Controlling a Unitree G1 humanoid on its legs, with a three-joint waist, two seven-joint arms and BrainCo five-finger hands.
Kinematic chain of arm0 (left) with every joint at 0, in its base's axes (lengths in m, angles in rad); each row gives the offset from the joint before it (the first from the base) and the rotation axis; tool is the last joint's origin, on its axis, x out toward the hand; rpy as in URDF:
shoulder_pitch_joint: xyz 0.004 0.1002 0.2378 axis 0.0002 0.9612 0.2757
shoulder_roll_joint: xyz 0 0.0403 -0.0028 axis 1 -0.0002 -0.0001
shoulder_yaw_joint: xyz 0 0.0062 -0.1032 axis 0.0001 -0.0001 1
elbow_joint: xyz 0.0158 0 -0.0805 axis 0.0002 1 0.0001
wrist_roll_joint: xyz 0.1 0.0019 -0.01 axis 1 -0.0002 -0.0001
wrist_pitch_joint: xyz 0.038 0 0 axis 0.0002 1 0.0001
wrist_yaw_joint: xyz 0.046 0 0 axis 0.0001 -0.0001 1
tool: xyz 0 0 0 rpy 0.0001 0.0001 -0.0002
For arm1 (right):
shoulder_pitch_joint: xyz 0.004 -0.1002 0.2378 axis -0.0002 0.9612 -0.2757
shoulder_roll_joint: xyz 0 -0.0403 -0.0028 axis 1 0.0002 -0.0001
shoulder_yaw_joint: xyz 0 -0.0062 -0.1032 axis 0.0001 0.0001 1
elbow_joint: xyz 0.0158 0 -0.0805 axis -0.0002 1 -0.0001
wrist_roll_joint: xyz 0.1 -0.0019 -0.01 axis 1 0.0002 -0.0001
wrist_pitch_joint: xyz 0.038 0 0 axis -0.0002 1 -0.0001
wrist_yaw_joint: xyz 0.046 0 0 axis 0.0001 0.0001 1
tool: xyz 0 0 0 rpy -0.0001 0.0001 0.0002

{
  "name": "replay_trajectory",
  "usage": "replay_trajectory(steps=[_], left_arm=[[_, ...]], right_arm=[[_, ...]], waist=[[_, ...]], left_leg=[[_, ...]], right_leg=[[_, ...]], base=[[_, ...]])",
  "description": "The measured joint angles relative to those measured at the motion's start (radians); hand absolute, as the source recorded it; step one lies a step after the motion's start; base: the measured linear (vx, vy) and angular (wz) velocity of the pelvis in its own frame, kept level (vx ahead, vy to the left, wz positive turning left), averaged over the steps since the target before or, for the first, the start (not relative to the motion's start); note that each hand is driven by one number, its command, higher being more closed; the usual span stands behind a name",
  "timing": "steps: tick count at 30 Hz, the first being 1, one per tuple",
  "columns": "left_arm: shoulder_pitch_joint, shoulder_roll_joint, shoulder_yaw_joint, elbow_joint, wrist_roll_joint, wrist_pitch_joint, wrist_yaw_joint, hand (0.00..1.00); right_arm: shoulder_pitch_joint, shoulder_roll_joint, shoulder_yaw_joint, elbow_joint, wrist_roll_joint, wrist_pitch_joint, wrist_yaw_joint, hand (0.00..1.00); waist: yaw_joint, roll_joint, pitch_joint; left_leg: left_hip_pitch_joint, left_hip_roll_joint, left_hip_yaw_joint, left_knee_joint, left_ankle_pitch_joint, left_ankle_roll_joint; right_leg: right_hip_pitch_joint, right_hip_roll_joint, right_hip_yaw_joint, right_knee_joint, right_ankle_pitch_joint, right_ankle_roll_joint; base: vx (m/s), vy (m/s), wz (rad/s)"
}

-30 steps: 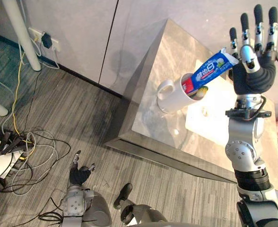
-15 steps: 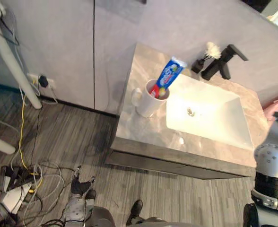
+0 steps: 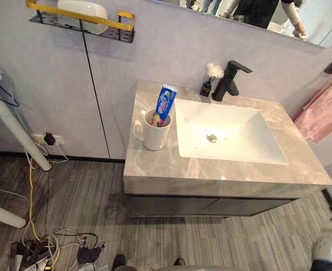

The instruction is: Organize washtable

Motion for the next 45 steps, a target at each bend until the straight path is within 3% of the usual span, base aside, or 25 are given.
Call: replay_trajectory(steps=[6,10,11,13,17,21,27,31,35,38,45], left_arm=[[-0.025,-0.01,0.0,0.109,-0.074,-0.023,-0.005,0.0],[-0.058,-0.024,0.004,0.123,-0.158,-0.04,-0.006,0.0],[-0.061,-0.026,0.023,0.097,-0.173,-0.041,-0.006,1.0],[-0.058,-0.032,0.047,0.023,-0.205,-0.041,-0.004,1.0],[-0.06,-0.051,0.083,-0.296,-0.21,-0.055,0.012,1.0],[-0.06,-0.104,0.111,-0.656,-0.21,-0.089,0.058,1.0],[-0.03,-0.115,0.0,-1.067,-0.133,-0.105,0.082,1.0],[0.038,-0.112,-0.13,-1.288,-0.248,-0.143,-0.02,1.0],[0.101,-0.069,-0.212,-1.37,-0.414,-0.131,-0.121,1.0],[0.148,0.023,-0.33,-1.405,-0.578,-0.087,-0.222,1.0],[0.162,0.257,-0.667,-1.402,-0.831,0.029,-0.353,1.0]], right_arm=[[0.067,0.145,-0.001,0.454,-0.053,0.11,0.036,0.0],[0.098,0.219,0.005,0.692,-0.055,0.183,0.123,0.0],[0.1,0.236,0.008,0.722,-0.061,0.199,0.144,0.0],[0.11,0.26,0.017,0.725,-0.119,0.214,0.165,0.0],[0.118,0.299,0.142,0.705,-0.237,0.227,0.225,0.0],[0.128,0.306,0.212,0.693,-0.269,0.219,0.245,0.0],[0.136,0.295,0.278,0.674,-0.333,0.2,0.246,0.0],[0.136,0.274,0.347,0.657,-0.373,0.199,0.25,0.0],[0.138,0.266,0.358,0.642,-0.399,0.201,0.267,0.0],[0.145,0.252,0.367,0.635,-0.409,0.208,0.292,0.0],[0.152,0.206,0.407,0.654,-0.44,0.207,0.348,0.0]], waist=[[-0.017,0.05,-0.01],[-0.017,0.086,-0.007],[-0.015,0.089,-0.007],[-0.015,0.091,-0.006],[0.004,0.103,0.006],[0.016,0.107,0.008],[0.015,0.113,0.013],[0.018,0.116,0.011],[0.015,0.126,0.005],[0.016,0.141,-0.005],[0.012,0.176,-0.033]], left_leg=[[0.003,-0.022,-0.014,-0.021,0.002,0.004],[0.007,-0.04,-0.046,-0.03,0.003,0.006],[0.009,-0.043,-0.054,-0.034,0.005,0.009],[0.008,-0.048,-0.068,-0.034,0.007,0.013],[0.01,-0.059,-0.094,-0.026,0.007,0.022],[-0.006,-0.07,-0.119,0.028,-0.041,0.046],[-0.044,-0.089,-0.161,0.083,-0.06,0.047],[-0.029,-0.105,-0.174,0.09,-0.063,0.051],[-0.026,-0.106,-0.171,0.094,-0.062,0.052],[-0.02,-0.101,-0.165,0.089,-0.064,0.05],[-0.023,-0.083,-0.116,0.071,-0.067,0.049]], right_leg=[[0.005,-0.019,-0.018,-0.002,-0.007,0.009],[0.029,-0.035,-0.057,-0.002,-0.013,0.017],[0.034,-0.038,-0.064,-0.002,-0.014,0.019],[0.042,-0.043,-0.083,-0.002,-0.017,0.02],[0.082,-0.055,-0.134,-0.001,-0.028,0.021],[0.101,-0.077,-0.175,0.041,-0.066,0.032],[0.124,-0.103,-0.274,0.068,-0.08,0.03],[0.154,-0.117,-0.3,0.071,-0.08,0.03],[0.154,-0.118,-0.301,0.071,-0.08,0.03],[0.154,-0.115,-0.298,0.07,-0.08,0.03],[0.128,-0.088,-0.235,0.034,-0.081,0.03]], base=[[0.02,0.02,0.11],[0.06,0.016,0.27],[0.07,0.021,0.27],[0.07,0.015,0.27],[0.04,0.015,0.34],[0.01,0.023,0.29],[0.04,0.033,0.37],[0.06,0.039,0.18],[0.03,0.012,0.0],[0.0,-0.01,-0.06],[-0.02,-0.026,-0.22]])
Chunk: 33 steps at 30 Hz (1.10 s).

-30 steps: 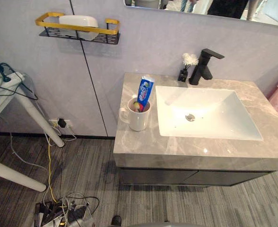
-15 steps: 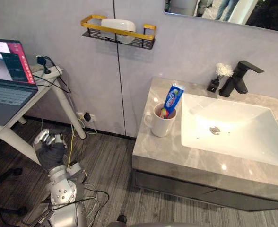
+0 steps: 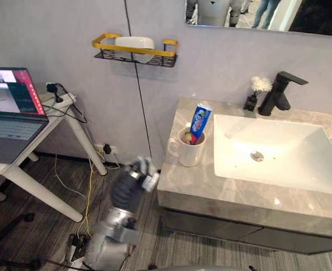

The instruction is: Organize washtable

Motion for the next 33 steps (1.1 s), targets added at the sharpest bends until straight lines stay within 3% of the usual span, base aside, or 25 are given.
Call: replay_trajectory(steps=[3,8,12,16,22,33], left_arm=[[-0.001,0.032,-0.054,0.034,-0.03,0.032,-0.024,1.0],[-0.085,-0.004,-0.099,0.205,0.034,0.045,-0.022,1.0],[-0.181,-0.072,-0.081,0.373,0.201,0.048,-0.013,1.0],[-0.246,-0.129,-0.015,0.452,0.37,0.047,0.012,1.0],[-0.296,-0.152,0.042,0.495,0.494,0.034,0.054,1.0],[-0.364,-0.201,0.069,0.553,0.531,0.017,0.09,1.0]], right_arm=[[-0.016,-0.029,0.017,0.051,-0.006,0.0,0.004,0.0],[-0.027,-0.062,0.075,0.109,-0.007,0.004,0.005,0.0],[-0.031,-0.064,0.12,0.099,-0.006,0.001,0.007,0.0],[-0.027,-0.062,0.146,0.077,-0.004,-0.001,0.007,0.0],[-0.006,-0.053,0.174,0.015,-0.005,-0.001,0.018,0.0],[0.007,-0.031,0.193,-0.067,-0.005,-0.001,0.027,0.0]], waist=[[-0.007,0.007,-0.01],[-0.031,0.01,-0.01],[-0.056,0.0,-0.003],[-0.06,-0.011,0.012],[-0.058,-0.031,0.033],[-0.057,-0.048,0.048]], left_leg=[[-0.004,0.014,0.023,-0.018,0.011,-0.007],[0.013,0.034,0.04,-0.036,0.024,-0.018],[0.023,0.039,0.068,-0.043,0.024,-0.018],[0.038,0.041,0.104,-0.058,0.024,-0.017],[0.06,0.04,0.119,-0.071,0.024,-0.017],[0.081,0.034,0.128,-0.106,0.039,-0.011]], right_leg=[[-0.028,0.017,0.03,0.0,0.0,0.0],[-0.042,0.036,0.054,-0.01,0.006,-0.009],[-0.042,0.044,0.076,-0.035,0.019,-0.019],[-0.04,0.048,0.108,-0.072,0.048,-0.022],[-0.03,0.047,0.123,-0.075,0.05,-0.023],[-0.027,0.039,0.123,-0.076,0.05,-0.022]], base=[[0.0,-0.027,-0.29],[0.05,-0.026,-0.19],[-0.01,0.0,-0.21],[-0.03,0.011,-0.27],[-0.01,0.006,-0.06],[0.0,0.0,0.0]])
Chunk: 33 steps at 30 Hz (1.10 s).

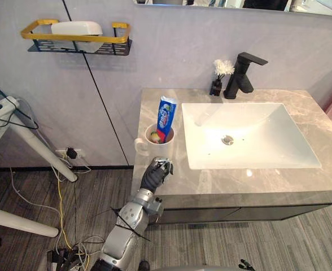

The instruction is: Organize washtable

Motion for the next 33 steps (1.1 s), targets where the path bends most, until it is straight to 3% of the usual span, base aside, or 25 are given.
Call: replay_trajectory(steps=[8,26,33], left_arm=[[-0.048,0.0,-0.001,0.023,-0.001,0.0,0.021,1.0],[-0.105,-0.029,0.054,0.054,0.0,0.001,0.088,1.0],[-0.204,-0.061,0.094,0.054,0.013,0.003,0.118,1.0]], right_arm=[[0.003,0.014,0.003,-0.031,0.0,-0.001,0.001,0.0],[0.02,0.017,0.047,-0.143,0.0,-0.001,0.019,0.0],[0.03,0.03,0.069,-0.199,0.0,-0.002,0.021,0.0]], waist=[[-0.001,-0.016,0.012],[-0.001,-0.021,0.028],[0.001,-0.021,0.034]], left_leg=[[0.0,0.0,0.003,0.0,0.0,0.0],[-0.003,0.003,0.044,0.001,0.0,0.0],[-0.065,0.01,0.059,0.042,-0.002,-0.001]], right_leg=[[-0.002,0.0,0.002,-0.001,0.001,0.002],[-0.025,-0.001,0.035,-0.004,0.016,0.007],[-0.074,-0.004,0.061,0.0,0.029,0.007]], base=[[0.0,0.0,0.0],[-0.02,0.001,-0.06],[-0.02,-0.008,-0.06]])
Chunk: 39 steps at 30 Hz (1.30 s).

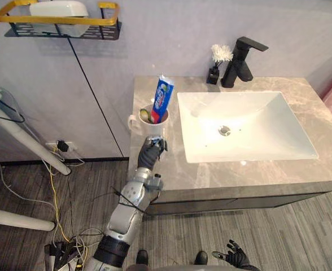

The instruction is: Organize washtable

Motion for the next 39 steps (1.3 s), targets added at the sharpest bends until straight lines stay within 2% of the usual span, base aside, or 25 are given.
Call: replay_trajectory(steps=[5,8,16,23,30,39], left_arm=[[-0.059,-0.019,0.033,-0.003,0.02,0.0,0.018,1.0],[-0.076,-0.023,0.034,-0.003,0.027,0.0,0.033,1.0],[-0.192,-0.035,0.035,-0.004,0.028,-0.003,0.06,1.0],[-0.217,-0.037,0.036,-0.004,0.03,-0.011,0.08,1.0],[-0.206,-0.045,0.068,-0.009,0.055,-0.012,0.077,1.0],[-0.033,-0.05,0.068,-0.081,0.051,-0.015,0.031,1.0]], right_arm=[[0.021,0.006,0.016,-0.043,0.0,-0.003,0.003,0.0],[0.038,0.003,0.015,-0.085,0.003,-0.005,0.004,0.0],[0.062,0.004,0.017,-0.126,0.007,-0.007,0.005,0.0],[0.066,0.004,0.019,-0.15,0.008,-0.009,0.006,0.0],[0.067,0.004,0.024,-0.161,0.009,-0.016,0.006,0.0],[0.067,0.005,0.034,-0.162,0.008,-0.016,0.006,0.0]], waist=[[0.001,0.007,0.005],[0.001,0.023,0.016],[0.001,0.027,0.021],[-0.002,0.029,0.038],[0.0,0.03,0.057],[0.006,0.036,0.06]], left_leg=[[-0.035,0.014,0.021,0.043,-0.022,-0.005],[-0.045,0.019,0.035,0.053,-0.026,-0.004],[-0.086,0.027,0.056,0.08,-0.03,-0.004],[-0.098,0.028,0.066,0.089,-0.032,-0.005],[-0.102,0.035,0.076,0.118,-0.052,-0.004],[-0.09,0.039,0.062,0.12,-0.052,-0.004]], right_leg=[[-0.031,0.005,0.025,0.003,0.008,-0.009],[-0.051,0.007,0.042,0.023,0.008,-0.009],[-0.103,0.01,0.063,0.046,0.01,-0.013],[-0.121,0.011,0.078,0.048,0.013,-0.015],[-0.121,0.015,0.084,0.056,0.012,-0.015],[-0.098,0.02,0.076,0.055,0.012,-0.016]], base=[[-0.05,-0.013,-0.14],[-0.07,-0.024,-0.15],[-0.05,-0.02,-0.08],[-0.01,-0.015,-0.06],[-0.01,-0.011,-0.05],[-0.01,-0.01,0.05]])
